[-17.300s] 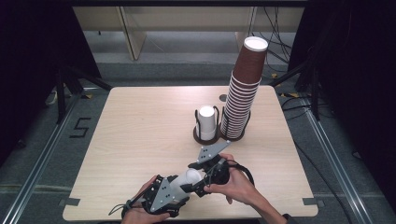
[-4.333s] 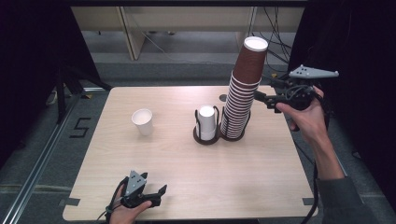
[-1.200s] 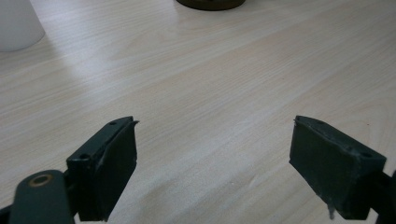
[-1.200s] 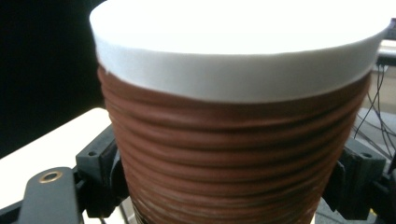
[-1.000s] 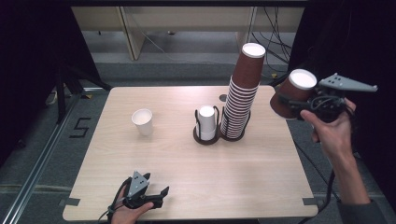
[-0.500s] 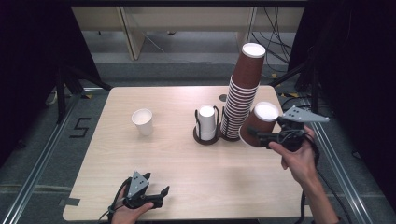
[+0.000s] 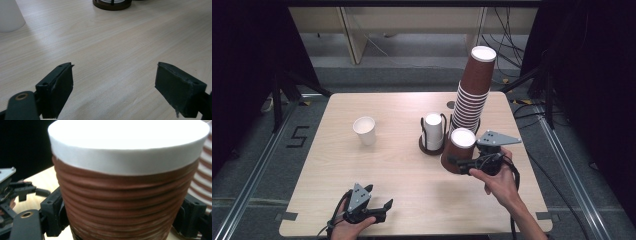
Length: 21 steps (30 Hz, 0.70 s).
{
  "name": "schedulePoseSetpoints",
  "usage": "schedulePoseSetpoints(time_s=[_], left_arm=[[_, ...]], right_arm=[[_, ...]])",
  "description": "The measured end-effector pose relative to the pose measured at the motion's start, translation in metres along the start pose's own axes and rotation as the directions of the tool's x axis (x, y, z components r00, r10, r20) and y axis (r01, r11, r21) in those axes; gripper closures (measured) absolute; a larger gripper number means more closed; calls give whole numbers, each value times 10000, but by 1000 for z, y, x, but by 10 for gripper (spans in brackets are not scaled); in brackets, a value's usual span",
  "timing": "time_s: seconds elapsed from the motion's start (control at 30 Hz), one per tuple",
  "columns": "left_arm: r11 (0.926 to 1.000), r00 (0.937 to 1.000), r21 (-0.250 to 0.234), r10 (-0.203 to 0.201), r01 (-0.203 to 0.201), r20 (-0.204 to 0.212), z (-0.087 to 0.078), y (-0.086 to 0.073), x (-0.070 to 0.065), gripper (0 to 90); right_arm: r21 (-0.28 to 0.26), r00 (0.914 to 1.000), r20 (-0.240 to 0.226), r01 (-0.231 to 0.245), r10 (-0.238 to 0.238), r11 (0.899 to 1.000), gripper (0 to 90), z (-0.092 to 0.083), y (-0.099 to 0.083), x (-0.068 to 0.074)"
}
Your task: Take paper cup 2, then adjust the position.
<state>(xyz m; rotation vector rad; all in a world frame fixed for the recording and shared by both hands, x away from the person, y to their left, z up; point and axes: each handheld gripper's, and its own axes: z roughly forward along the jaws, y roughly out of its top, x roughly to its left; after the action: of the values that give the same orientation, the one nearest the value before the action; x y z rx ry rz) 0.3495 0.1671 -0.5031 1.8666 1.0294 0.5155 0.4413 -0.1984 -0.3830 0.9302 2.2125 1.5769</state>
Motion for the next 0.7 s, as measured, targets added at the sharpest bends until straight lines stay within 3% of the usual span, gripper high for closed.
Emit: schedulePoseSetpoints(time_s=[0.23,0.37,0.53,0.57,0.6,0.63,0.7], left_arm=[[10000,10000,-27,30,-30,-10,0,1,1,146],[9998,10000,-174,-45,45,15,0,2,0,146],[9999,10000,-167,28,-28,-3,-2,2,0,146],[9999,10000,-169,32,-32,-17,-3,2,0,146],[9997,10000,-238,1,0,42,-3,2,0,146],[9996,10000,-284,-41,40,-29,-3,3,-1,146],[9990,9999,-442,-50,55,122,-4,3,-1,146]], right_arm=[[462,9976,-689,-79,111,9989,174,19,-11,12],[474,9959,-899,101,-58,9988,174,28,-16,18],[838,9928,-1185,-63,162,9965,174,38,-21,27],[830,9922,-1245,156,-51,9964,174,40,-22,27],[907,9933,-1145,-75,179,9959,174,40,-23,30],[863,9926,-1212,206,-101,9961,174,42,-23,30],[887,9900,-1408,119,7,9960,174,47,-24,33]])
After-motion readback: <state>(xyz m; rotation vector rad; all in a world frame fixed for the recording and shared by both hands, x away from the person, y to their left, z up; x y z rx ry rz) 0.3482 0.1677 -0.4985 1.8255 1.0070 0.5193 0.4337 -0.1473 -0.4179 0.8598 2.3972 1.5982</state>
